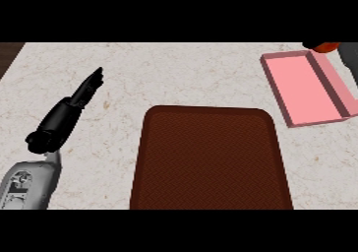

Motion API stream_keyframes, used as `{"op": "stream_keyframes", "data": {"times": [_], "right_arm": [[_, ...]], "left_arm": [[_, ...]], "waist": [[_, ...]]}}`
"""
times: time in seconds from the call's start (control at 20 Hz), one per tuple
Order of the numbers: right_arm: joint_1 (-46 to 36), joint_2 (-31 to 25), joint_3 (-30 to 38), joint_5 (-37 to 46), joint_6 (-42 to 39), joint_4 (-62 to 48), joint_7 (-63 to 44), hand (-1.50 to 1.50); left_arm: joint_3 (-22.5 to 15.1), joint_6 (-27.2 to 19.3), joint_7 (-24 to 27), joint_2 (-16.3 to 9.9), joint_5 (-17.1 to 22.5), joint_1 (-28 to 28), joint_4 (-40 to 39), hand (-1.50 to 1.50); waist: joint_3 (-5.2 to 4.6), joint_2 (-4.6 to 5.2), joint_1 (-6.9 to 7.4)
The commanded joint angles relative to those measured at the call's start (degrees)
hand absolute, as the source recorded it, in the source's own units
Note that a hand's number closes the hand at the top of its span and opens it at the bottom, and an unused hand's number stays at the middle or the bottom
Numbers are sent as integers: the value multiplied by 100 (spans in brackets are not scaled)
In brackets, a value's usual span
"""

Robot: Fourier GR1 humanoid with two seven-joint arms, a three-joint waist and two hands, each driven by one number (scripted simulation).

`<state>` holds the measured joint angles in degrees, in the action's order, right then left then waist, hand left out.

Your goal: Pick the tomato from the tray and place it in the cardboard box

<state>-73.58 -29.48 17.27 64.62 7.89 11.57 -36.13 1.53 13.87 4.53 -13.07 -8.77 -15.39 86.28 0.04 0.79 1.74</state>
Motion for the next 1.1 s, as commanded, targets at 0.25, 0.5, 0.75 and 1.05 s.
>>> {"op": "stream_keyframes", "data": {"times": [0.25, 0.5, 0.75, 1.05], "right_arm": [[462, -366, 422, -585, -1302, -299, 877, -150], [641, -137, 489, -795, -1006, 150, 1684, -150], [483, -63, 1546, -1834, 575, 977, 2468, -150], [850, -144, 2937, -3206, 1423, 1398, 3110, -150]], "left_arm": [[81, -34, 179, -59, -111, -38, -167, 0], [-82, -127, -120, 186, -128, 109, 150, 0], [86, -31, -247, 29, 13, 68, 280, 0], [92, 75, -43, -29, 48, 268, 291, 0]], "waist": [[1, -8, -41], [2, -27, -30], [32, -72, -71], [17, -46, -100]]}}
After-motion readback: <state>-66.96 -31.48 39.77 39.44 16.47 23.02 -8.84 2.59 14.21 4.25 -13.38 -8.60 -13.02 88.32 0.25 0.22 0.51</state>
